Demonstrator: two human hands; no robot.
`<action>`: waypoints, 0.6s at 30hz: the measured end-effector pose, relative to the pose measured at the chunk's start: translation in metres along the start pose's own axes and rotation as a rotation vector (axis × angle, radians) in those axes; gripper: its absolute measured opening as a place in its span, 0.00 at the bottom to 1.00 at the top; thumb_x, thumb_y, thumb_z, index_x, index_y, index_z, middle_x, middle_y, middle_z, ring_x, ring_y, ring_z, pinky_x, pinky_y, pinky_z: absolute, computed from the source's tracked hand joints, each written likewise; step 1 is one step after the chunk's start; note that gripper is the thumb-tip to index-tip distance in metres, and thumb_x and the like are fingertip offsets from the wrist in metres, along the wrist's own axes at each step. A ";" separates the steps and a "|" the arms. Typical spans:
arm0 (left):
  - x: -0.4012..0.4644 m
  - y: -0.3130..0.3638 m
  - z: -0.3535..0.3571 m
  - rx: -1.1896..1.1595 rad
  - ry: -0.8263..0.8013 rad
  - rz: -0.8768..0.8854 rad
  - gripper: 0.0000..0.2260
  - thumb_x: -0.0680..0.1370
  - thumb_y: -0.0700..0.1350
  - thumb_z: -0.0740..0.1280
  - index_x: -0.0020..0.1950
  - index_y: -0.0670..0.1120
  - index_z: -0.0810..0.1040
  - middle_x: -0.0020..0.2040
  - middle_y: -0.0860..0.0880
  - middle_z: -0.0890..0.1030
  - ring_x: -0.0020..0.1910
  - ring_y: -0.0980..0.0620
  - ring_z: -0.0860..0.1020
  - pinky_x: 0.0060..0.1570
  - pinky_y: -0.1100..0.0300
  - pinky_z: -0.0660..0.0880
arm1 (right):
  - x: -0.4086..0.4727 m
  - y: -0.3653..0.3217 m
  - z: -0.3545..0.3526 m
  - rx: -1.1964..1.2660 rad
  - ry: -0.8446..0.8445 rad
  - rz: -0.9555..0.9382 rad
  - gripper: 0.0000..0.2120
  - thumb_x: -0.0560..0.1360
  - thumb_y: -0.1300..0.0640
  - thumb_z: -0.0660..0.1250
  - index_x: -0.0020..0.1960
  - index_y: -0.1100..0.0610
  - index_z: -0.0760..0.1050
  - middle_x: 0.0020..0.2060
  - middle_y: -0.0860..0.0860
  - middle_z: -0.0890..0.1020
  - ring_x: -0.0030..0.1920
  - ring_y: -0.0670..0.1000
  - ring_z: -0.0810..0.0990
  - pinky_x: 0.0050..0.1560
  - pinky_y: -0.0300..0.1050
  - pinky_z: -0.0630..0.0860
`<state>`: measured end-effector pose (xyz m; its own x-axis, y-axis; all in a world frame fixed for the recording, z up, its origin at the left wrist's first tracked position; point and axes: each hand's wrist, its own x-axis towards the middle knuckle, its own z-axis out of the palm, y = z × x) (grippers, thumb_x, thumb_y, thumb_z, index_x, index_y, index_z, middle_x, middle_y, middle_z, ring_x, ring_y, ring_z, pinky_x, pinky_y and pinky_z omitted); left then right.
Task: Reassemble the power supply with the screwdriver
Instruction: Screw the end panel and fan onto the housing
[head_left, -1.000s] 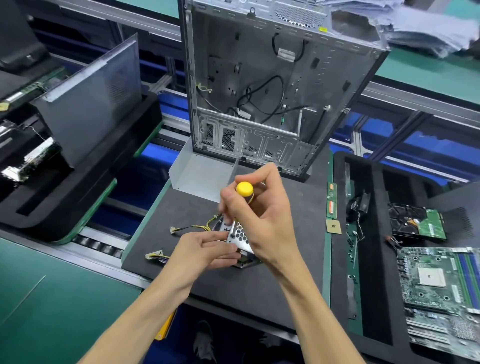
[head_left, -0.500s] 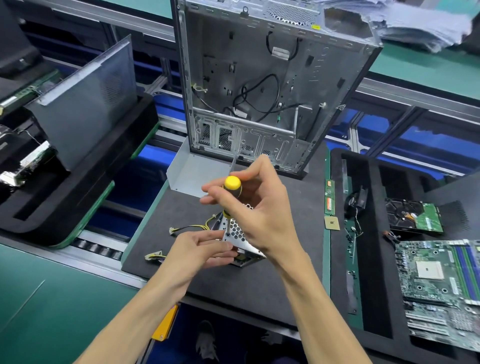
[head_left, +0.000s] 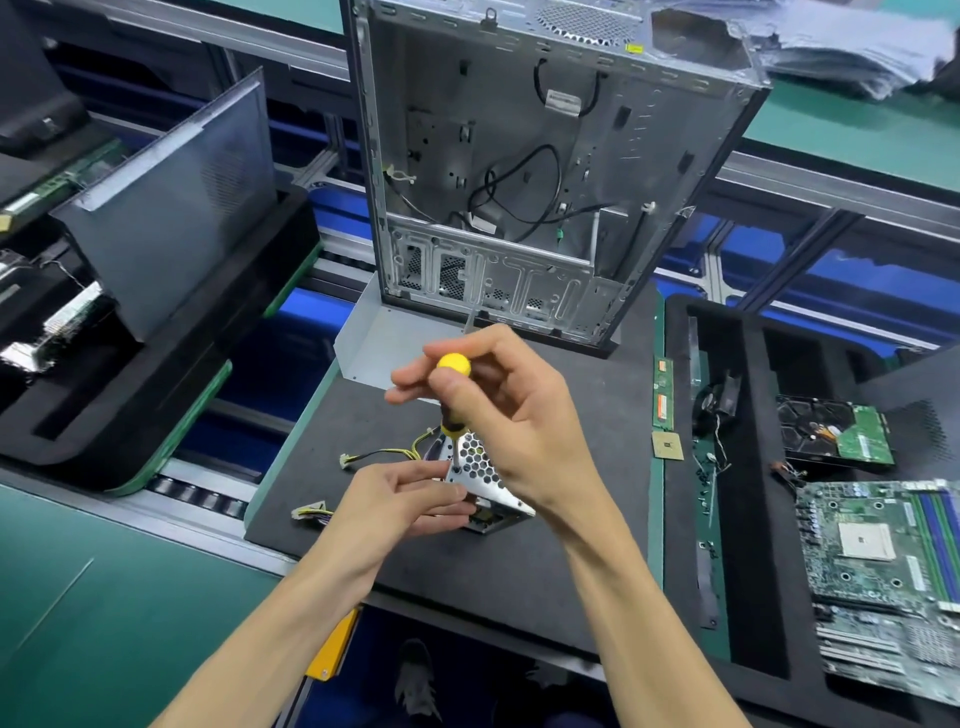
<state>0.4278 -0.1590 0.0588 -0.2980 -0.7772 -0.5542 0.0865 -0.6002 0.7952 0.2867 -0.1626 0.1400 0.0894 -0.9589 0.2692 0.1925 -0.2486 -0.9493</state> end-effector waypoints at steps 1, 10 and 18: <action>0.000 0.000 -0.001 0.002 -0.001 0.001 0.21 0.74 0.35 0.75 0.65 0.33 0.76 0.49 0.34 0.86 0.50 0.38 0.86 0.54 0.48 0.82 | 0.000 -0.001 0.001 -0.010 0.022 -0.011 0.05 0.79 0.60 0.68 0.51 0.57 0.72 0.46 0.57 0.87 0.49 0.60 0.87 0.52 0.53 0.81; 0.002 -0.002 0.000 -0.011 0.004 -0.002 0.19 0.74 0.34 0.74 0.63 0.37 0.76 0.48 0.35 0.86 0.49 0.38 0.86 0.52 0.50 0.83 | 0.004 0.005 -0.005 0.054 0.052 0.148 0.09 0.77 0.48 0.63 0.55 0.49 0.74 0.36 0.43 0.73 0.36 0.46 0.70 0.41 0.42 0.67; 0.002 -0.003 0.002 0.015 -0.002 0.015 0.28 0.65 0.42 0.78 0.63 0.37 0.76 0.48 0.36 0.86 0.49 0.38 0.86 0.54 0.49 0.83 | 0.001 -0.002 -0.009 -0.100 -0.093 0.069 0.09 0.82 0.59 0.65 0.59 0.58 0.79 0.46 0.51 0.86 0.49 0.55 0.86 0.47 0.42 0.76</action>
<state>0.4253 -0.1586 0.0551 -0.2989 -0.7857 -0.5416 0.0771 -0.5856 0.8069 0.2773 -0.1640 0.1409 0.1902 -0.9585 0.2124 0.0850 -0.1994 -0.9762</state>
